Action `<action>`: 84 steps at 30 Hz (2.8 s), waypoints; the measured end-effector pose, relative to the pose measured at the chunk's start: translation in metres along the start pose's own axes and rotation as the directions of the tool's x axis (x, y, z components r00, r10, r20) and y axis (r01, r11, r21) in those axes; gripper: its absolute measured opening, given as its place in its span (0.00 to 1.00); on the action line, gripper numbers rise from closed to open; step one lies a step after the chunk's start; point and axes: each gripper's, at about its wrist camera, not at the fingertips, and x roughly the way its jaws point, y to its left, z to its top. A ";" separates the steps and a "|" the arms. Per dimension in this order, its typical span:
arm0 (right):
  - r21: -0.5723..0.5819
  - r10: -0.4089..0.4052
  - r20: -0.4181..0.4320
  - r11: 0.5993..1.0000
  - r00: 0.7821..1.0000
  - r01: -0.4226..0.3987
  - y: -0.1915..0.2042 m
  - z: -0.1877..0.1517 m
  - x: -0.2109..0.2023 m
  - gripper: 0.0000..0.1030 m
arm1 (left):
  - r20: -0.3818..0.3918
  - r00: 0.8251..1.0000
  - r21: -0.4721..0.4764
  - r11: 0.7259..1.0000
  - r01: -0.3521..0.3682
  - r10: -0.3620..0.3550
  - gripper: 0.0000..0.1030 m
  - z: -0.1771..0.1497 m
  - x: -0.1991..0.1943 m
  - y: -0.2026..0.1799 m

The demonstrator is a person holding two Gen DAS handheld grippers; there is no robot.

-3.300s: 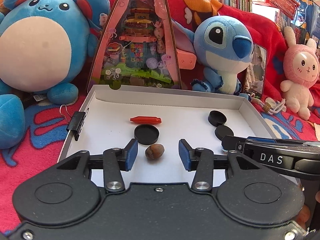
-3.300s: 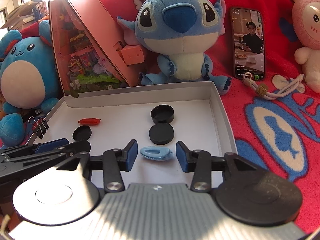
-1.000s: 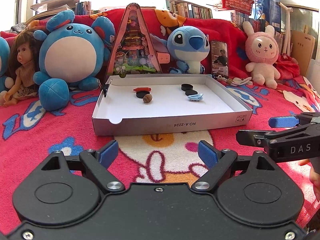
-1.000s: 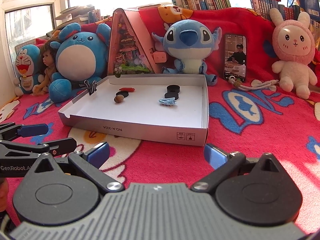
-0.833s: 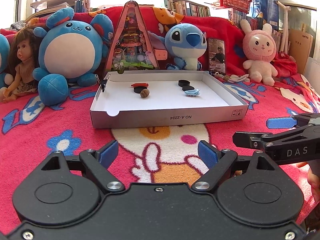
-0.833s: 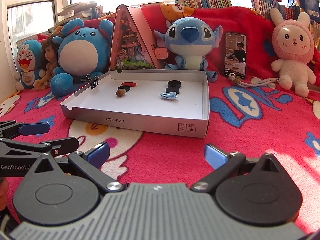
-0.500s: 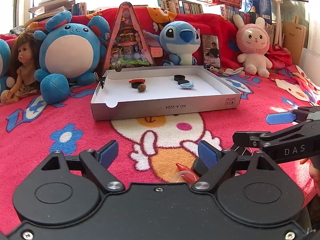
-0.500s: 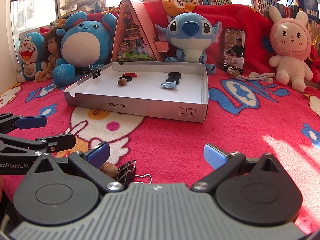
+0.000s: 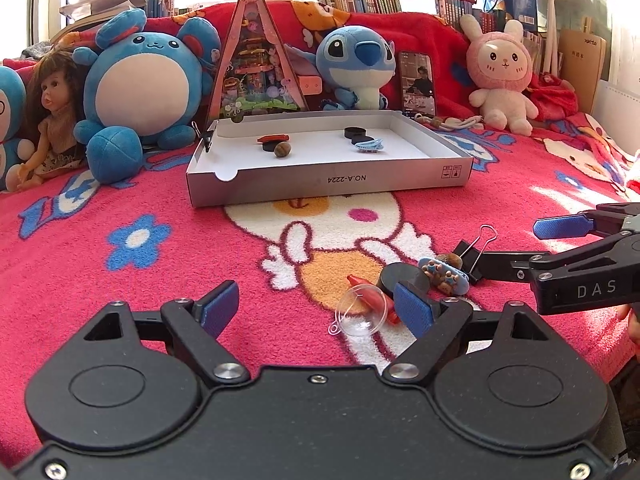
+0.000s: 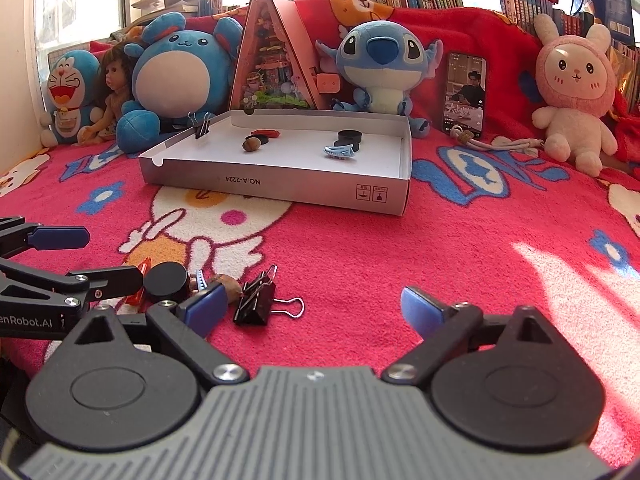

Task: Organize rigid objects
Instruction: 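Lower the left tool toward the clear plastic cup while the right approaches a black binder clip, then close the left tool on the clear cup while the right grasps the black binder clip, then carry the clear cup with the left tool over the box while the right carries the binder clip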

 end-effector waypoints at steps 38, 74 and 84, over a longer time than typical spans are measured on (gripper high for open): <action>0.036 -0.136 -0.037 0.990 0.990 0.137 0.002 -0.004 0.008 0.74 | -0.019 0.999 0.002 0.999 -0.034 0.034 0.44 -0.004 -0.001 -0.005; 0.197 -0.181 0.044 0.966 0.982 0.169 0.031 0.009 0.025 0.37 | 0.054 0.996 -0.101 0.993 -0.064 0.070 0.32 0.014 0.010 -0.005; 0.172 -0.193 0.103 0.970 0.976 0.173 0.025 0.021 0.017 0.37 | 0.061 0.996 -0.103 0.993 -0.058 0.064 0.32 0.036 0.019 -0.001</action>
